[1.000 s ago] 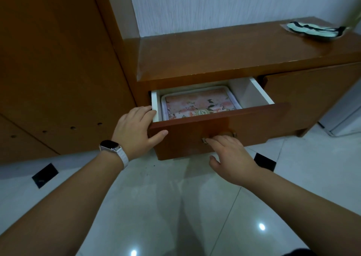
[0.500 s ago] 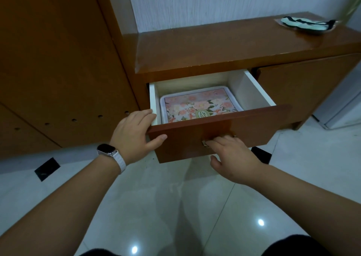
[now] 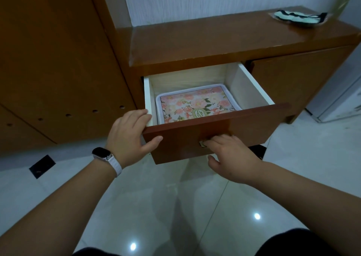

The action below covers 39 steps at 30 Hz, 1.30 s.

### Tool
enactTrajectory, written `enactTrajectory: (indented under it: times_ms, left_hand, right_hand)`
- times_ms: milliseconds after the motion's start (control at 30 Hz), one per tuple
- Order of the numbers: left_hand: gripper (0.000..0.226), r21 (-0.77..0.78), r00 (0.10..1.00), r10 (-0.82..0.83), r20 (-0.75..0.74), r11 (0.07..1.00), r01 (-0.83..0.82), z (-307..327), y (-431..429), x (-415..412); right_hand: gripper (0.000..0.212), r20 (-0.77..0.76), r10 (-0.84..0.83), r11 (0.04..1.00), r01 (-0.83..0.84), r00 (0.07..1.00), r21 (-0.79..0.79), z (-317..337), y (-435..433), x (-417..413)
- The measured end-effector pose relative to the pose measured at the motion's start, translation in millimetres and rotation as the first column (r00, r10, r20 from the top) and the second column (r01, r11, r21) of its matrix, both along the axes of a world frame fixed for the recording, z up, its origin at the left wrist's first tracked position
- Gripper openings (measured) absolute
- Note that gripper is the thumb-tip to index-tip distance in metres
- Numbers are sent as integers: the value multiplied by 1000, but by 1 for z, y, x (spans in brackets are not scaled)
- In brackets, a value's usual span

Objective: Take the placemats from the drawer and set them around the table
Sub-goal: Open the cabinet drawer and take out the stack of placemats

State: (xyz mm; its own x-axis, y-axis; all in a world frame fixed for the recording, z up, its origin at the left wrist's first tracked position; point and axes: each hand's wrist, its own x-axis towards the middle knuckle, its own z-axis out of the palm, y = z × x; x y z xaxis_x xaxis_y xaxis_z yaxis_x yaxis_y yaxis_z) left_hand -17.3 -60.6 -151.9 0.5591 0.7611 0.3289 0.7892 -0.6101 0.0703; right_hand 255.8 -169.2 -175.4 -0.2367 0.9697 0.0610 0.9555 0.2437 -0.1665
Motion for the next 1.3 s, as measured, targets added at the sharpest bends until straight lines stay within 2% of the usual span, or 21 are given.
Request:
enactTrajectory:
  times_ms: [133, 267, 367, 467, 567, 733, 933, 1033, 1100, 1233, 1300]
  left_hand:
    - [65, 32, 998, -62, 2, 998, 62, 1, 5, -1]
    - [66, 59, 980, -192, 54, 980, 189, 23, 15, 10]
    - [67, 13, 956, -273, 110, 962, 273, 48, 26, 26]
    - [61, -12, 949, -276, 149, 960, 281, 68, 39, 46]
    - [51, 20, 961, -272, 54, 962, 271, 75, 54, 69]
    - [48, -184, 950, -222, -218, 966, 183, 62, 81, 100]
    - [59, -359, 894, -271, -356, 923, 136, 45, 89, 121]
    - [63, -486, 900, -290, -325, 868, 104, 34, 89, 121]
    - [63, -530, 909, -302, -287, 841, 112, 30, 86, 118]
    - [72, -554, 941, -318, -119, 808, 203, 34, 80, 111]
    - [68, -524, 926, -367, -89, 808, 270, 35, 77, 109]
  right_hand:
    - [43, 1, 26, 1000, -26, 1000, -13, 8, 0, 1]
    - [37, -99, 34, 997, -28, 994, 69, 41, -1, -3]
    - [42, -241, -2, 988, 39, 971, 149, 82, 9, 2]
    - [40, -313, -97, 979, 148, 945, 143, 113, 40, 20]
    - [45, -236, -167, 983, 179, 957, 29, 120, 84, 43]
    - [54, -6, -156, 949, 148, 988, -279, 103, 133, 68]
    - [65, 15, -83, 837, 78, 996, -541, 82, 144, 76]
    - [68, -23, -78, 765, 45, 997, -642, 76, 144, 80]
    - [68, -101, -111, 720, 10, 989, -694, 75, 143, 85]
    - [64, -214, -136, 656, -74, 967, -751, 71, 138, 94]
    - [63, -240, -130, 630, -107, 962, -769, 69, 139, 95]
